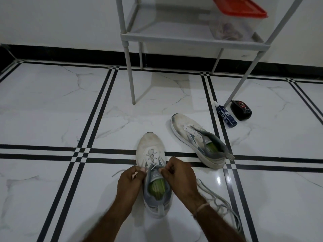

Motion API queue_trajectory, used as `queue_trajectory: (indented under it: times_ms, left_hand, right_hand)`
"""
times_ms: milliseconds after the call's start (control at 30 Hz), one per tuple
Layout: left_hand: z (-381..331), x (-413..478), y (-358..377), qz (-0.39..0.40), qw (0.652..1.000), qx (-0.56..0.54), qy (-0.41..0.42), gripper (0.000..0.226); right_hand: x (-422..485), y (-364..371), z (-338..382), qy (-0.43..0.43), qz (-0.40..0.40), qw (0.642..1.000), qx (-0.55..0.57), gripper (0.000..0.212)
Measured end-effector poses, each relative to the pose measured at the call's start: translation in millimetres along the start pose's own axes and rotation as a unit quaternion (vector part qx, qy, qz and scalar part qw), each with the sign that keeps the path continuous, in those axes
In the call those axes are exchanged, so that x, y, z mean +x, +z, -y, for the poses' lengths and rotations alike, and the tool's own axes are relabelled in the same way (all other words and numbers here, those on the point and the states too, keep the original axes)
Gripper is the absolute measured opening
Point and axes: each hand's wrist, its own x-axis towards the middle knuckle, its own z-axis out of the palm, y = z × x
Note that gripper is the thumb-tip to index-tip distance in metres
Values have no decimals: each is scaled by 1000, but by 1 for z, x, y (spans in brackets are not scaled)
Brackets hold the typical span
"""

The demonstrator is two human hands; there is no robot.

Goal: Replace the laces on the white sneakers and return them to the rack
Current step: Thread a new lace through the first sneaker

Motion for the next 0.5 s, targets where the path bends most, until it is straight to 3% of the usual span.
queue_trajectory:
  times_ms: [67,233,333,433,500]
  left_hand:
    - [-2,1,-1,-36,999,8,-6,6]
    - [-9,9,-6,-46,998,-33,-32,26]
    - [-19,19,-4,-22,993,-103,-43,42]
    - [-28,26,-3,-17,996,-87,-32,41]
    - [-26,23,-6,-29,999,-37,-10,40]
  right_hand:
    - [-1,-4,0,-1,16,1000,-8,28]
    - [8,-9,11,-72,3,995,67,19]
    - [27,-4,28,-110,51,993,-12,23]
    - [36,6,50,-124,122,975,-137,37]
    - [37,13,58,-138,134,969,-154,34]
